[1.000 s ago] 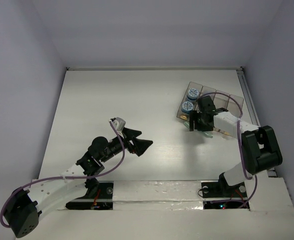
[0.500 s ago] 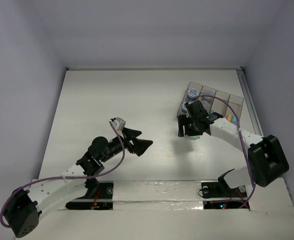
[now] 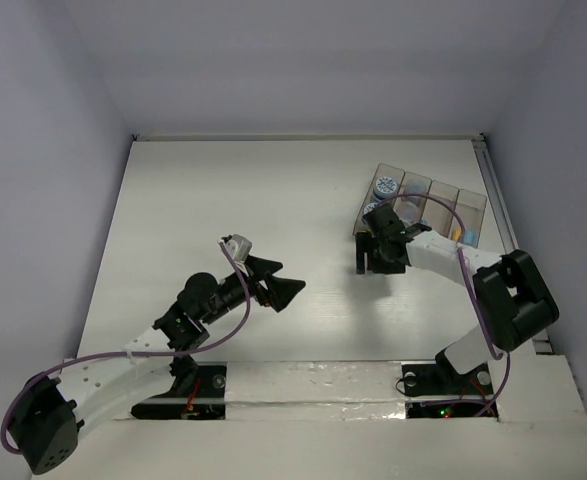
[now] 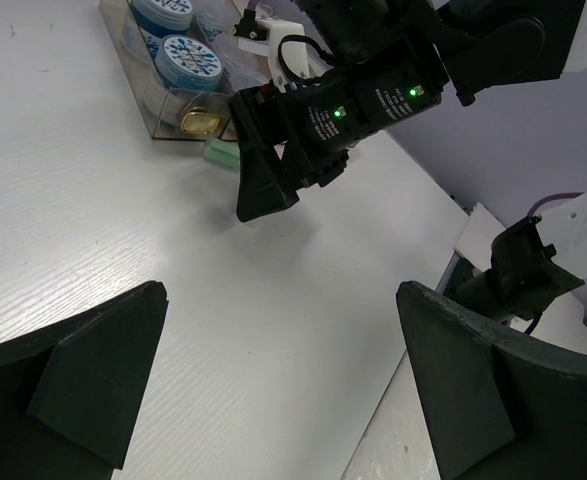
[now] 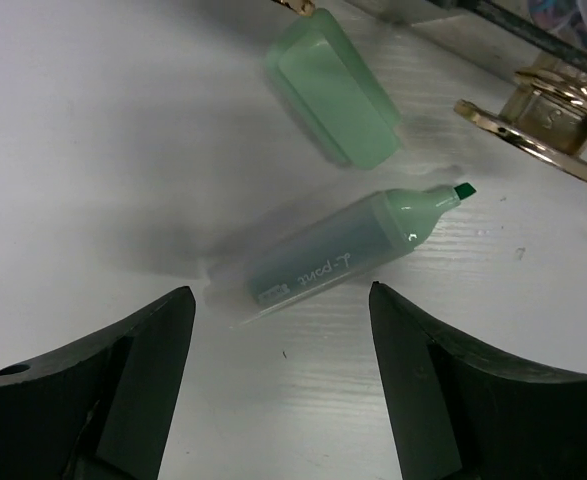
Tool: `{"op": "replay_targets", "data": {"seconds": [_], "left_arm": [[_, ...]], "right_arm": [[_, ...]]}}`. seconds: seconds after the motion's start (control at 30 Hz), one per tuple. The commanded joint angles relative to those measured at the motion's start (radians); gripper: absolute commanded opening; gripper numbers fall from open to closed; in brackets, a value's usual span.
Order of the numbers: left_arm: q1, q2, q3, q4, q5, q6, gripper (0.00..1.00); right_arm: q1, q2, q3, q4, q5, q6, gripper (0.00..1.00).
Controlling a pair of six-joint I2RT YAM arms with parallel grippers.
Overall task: Sort the stationery into containers
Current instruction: Move the pen to the center of the board.
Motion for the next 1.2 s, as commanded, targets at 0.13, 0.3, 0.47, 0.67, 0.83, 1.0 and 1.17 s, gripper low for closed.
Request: {"op": "replay_targets", "data": {"seconds": [0.13, 0.3, 0.47, 0.67, 0.83, 1.0, 1.17], "left_arm": [[-0.005, 0.004, 0.002, 0.053, 0.0, 0.011, 0.99], [-0.005, 0.013, 0.003, 0.06, 0.007, 0.01, 0.99], [-0.005, 0.016, 0.003, 0.062, 0.007, 0.01, 0.99], [-0.005, 0.022, 0.006, 0.065, 0.01, 0.008, 0.99], [-0.005, 0.022, 0.006, 0.068, 0.019, 0.007, 0.99], [-0.005, 0.009, 0.008, 0.051, -0.005, 0.007, 0.99], [-0.005, -0.044, 0.014, -0.041, -0.102, -0.003, 0.99]], "right_arm": [[0.009, 0.059, 0.015, 0.1, -0.05, 0.024, 0.77], [0.009, 0.087, 0.038, 0.097, -0.007, 0.04, 0.78], [0.047, 0.124, 0.06, 0.058, 0.065, 0.064, 0.58], [0.132, 0.128, 0.038, 0.034, 0.09, 0.139, 0.45], [0.223, 0.102, -0.012, 0.026, 0.111, 0.24, 0.23], [0.345, 0.102, -0.058, 0.098, 0.07, 0.34, 0.2], [0.412, 0.222, 0.038, 0.271, 0.007, 0.38, 0.26]]}}
